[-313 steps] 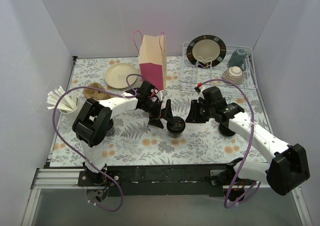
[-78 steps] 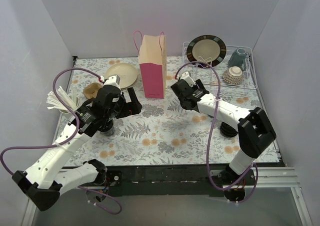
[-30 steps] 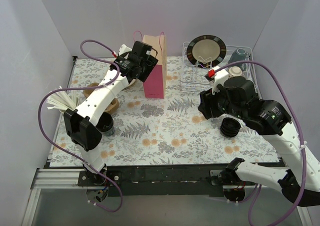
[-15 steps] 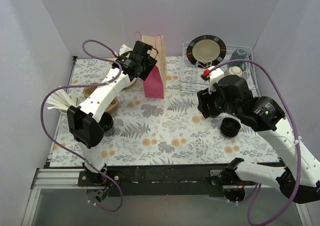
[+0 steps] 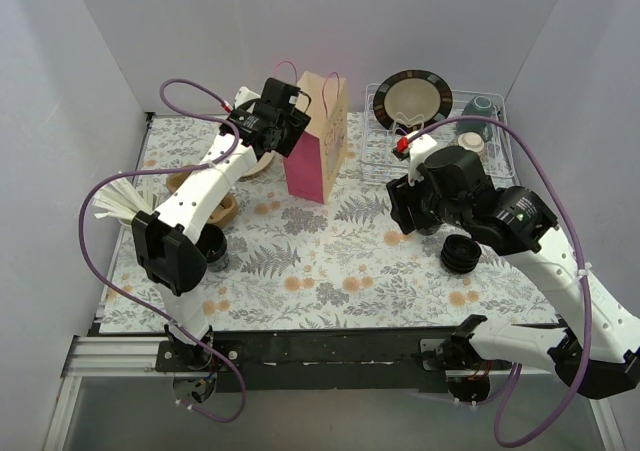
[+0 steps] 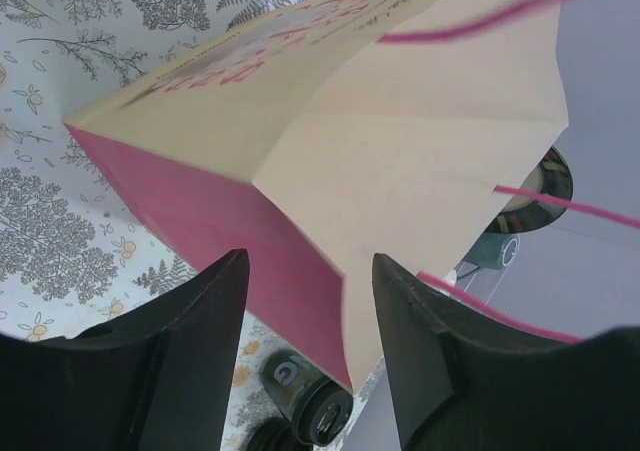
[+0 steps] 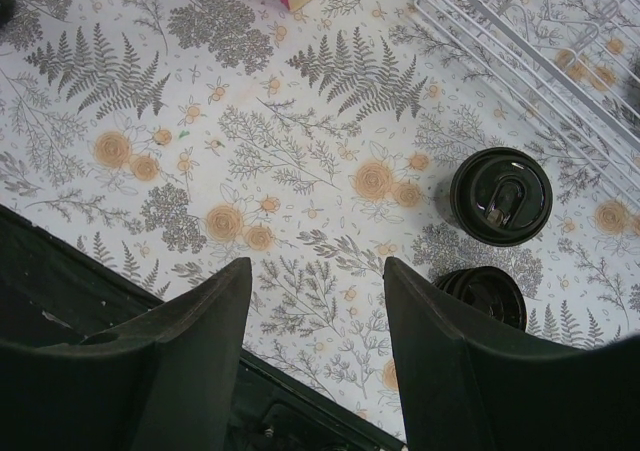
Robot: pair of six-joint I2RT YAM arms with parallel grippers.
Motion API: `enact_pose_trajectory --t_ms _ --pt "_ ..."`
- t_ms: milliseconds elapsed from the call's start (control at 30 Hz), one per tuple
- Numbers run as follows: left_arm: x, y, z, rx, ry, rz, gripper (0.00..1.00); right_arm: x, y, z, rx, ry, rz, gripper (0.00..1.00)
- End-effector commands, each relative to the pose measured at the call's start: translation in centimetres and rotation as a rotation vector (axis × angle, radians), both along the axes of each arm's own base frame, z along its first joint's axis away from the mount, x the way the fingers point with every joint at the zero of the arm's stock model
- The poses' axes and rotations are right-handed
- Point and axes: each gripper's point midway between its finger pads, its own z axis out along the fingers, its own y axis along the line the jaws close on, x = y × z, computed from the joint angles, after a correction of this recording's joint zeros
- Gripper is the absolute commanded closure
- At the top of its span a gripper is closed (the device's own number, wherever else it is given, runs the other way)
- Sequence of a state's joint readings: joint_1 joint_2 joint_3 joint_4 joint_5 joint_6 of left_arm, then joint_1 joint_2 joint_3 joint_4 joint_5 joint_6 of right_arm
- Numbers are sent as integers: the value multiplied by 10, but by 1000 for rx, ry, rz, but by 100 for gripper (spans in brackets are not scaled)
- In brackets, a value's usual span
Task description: Pack the takeout coffee
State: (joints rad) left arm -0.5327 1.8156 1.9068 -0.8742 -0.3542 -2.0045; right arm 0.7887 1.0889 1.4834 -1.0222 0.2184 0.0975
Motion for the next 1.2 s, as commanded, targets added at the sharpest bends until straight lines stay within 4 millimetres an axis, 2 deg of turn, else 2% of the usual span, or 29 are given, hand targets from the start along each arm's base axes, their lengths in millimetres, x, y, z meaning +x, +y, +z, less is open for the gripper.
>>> enact_pose_trajectory --t_ms 0,67,100,200,300,500,533,633,733,767,800,833,867,900,933,1000,1067,1133,1167 --pt "0 3 45 -233 -57 156 47 5 5 22 35 -62 9 37" --pt "3 3 54 -257 -70 175 45 6 5 23 30 -67 8 37" --pt "3 6 48 -245 -51 195 44 7 5 23 29 -69 8 37" --pt "5 7 48 -249 -53 214 44 6 6 24 28 -70 10 37" --pt "6 4 37 -249 -14 210 45 7 4 24 16 -74 6 37" --pt "-2 -4 2 -240 107 196 47 6 0 25 6 -87 0 37" --pt "-2 -4 -1 -239 108 197 49 6 1 26 5 -88 3 37" --pt "-1 -4 7 -243 76 183 56 6 -1 27 5 -95 -4 37" --pt "-4 -3 18 -228 67 161 71 6 0 28 5 -95 -4 37" --pt "-8 -3 20 -201 69 127 79 7 -1 29 6 -98 -5 37" --pt "-12 -2 28 -196 53 103 82 7 0 31 9 -102 -6 37" --pt "-16 -2 25 -159 56 59 86 8 -1 33 12 -107 -11 37" --pt "-21 -6 29 -176 50 18 92 8 -1 34 13 -109 -12 37" --pt "-31 -6 41 -190 26 -16 96 8 -1 36 18 -108 -21 37" --pt "-39 -5 29 -179 49 -40 100 9 -2 46 33 -124 -30 37" --pt "-53 -11 32 -199 42 -117 100 12 -1 53 42 -130 -42 37" --pt "-74 -7 32 -201 56 -166 100 15 0 72 69 -147 -65 36" --pt "-96 -7 45 -193 33 -269 100 19 1 80 70 -142 -83 36" --pt "-107 -4 38 -175 58 -293 100 19 1 97 107 -170 -90 36"
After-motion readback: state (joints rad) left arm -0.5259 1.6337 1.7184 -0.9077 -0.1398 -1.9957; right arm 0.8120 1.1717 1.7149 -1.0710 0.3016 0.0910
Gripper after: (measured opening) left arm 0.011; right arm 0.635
